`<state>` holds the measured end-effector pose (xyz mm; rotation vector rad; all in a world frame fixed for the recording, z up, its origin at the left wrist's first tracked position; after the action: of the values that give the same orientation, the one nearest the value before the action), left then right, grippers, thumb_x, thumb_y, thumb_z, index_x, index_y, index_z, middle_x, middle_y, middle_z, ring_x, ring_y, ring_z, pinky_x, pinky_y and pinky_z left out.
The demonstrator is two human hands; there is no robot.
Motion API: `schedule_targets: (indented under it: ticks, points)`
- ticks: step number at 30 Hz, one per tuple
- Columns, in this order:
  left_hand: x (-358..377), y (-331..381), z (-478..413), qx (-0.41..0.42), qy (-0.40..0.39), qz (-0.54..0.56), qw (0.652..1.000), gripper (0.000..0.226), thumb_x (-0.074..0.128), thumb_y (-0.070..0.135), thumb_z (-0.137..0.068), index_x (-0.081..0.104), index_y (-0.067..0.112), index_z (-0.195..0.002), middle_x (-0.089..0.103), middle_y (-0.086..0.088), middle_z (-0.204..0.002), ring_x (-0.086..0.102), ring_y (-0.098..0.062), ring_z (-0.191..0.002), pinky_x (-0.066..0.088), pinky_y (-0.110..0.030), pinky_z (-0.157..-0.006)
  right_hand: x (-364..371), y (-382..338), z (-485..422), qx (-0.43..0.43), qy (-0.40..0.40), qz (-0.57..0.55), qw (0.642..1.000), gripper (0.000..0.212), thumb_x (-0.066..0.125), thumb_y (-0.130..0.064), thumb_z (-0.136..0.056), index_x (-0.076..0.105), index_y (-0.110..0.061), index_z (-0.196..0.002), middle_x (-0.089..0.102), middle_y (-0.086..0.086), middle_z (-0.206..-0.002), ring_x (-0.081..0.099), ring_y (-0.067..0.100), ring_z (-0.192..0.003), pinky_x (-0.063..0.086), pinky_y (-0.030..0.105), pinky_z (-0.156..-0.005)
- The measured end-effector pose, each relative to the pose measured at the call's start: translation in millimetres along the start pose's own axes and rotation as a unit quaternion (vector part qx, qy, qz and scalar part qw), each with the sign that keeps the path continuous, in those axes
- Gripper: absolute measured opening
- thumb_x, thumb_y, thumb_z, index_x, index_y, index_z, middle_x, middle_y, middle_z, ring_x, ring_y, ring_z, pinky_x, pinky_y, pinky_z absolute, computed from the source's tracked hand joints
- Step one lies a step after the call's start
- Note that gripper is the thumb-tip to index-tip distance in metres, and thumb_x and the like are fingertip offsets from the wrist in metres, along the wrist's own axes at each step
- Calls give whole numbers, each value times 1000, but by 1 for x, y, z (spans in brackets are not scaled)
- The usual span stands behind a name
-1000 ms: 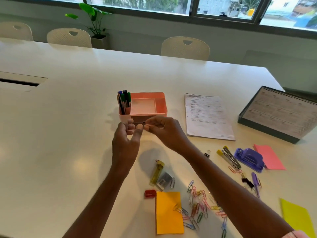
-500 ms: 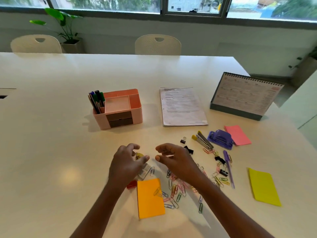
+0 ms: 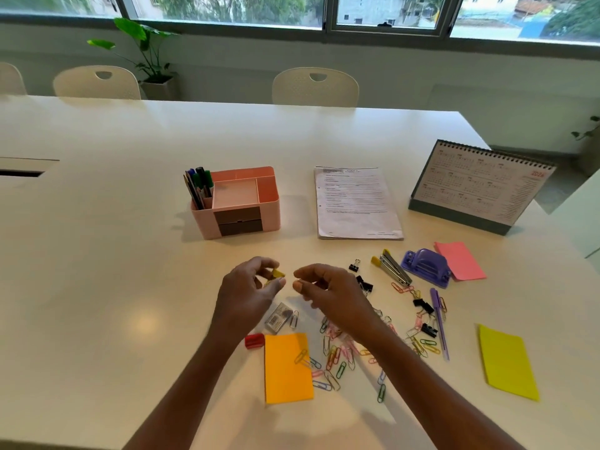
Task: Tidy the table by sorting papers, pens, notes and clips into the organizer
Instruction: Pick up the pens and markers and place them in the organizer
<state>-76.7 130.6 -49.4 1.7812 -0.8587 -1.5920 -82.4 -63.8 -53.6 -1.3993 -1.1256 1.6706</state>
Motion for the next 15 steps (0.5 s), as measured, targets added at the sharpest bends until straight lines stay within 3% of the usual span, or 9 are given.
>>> schedule_targets:
  ticks: [2,5,9,15]
  points:
    - [-4,13,0,42,18,11,999,41,83,27,-89,68,26,-126,69,13,-107,64,0,-90,51,-13,-69,2,-10,-8,13,-9,-92,996,22,64,-30,-103,75,-16,-117,77,1,-99,74,14,-86,61,28,-73]
    - [-9,28,-3,88,57,10,994,41,84,22,-88,70,22,-126,69,10,-115,65,-2,-90,57,-14,-70,7,-27,-23,1,-6,-147,989,25,63,-30,-104,78,-12,-111,79,4,-94,76,19,-86,63,32,-77]
    - [-22,36,-11,114,109,34,987,32,83,19,-89,73,17,-119,69,6,-114,69,-5,-92,59,-14,-75,10,-45,-43,-41,23,-127,991,18,73,-20,-98,79,-13,-113,79,1,-93,77,18,-90,65,33,-82]
    - [-43,25,-30,98,164,81,978,39,78,13,-93,70,17,-131,72,2,-127,72,-7,-109,61,-21,-91,18,-73,-78,-125,81,-83,985,20,82,-19,-90,80,-18,-110,80,-5,-97,77,10,-93,64,28,-84]
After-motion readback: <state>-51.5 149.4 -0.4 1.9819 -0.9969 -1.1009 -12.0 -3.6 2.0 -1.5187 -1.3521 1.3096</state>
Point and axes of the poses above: each hand's wrist, its own z-axis away from the middle knuckle, its own x-axis out of the palm, y = z × x, the point moved 4 cm from there along -z, towards the middle knuckle
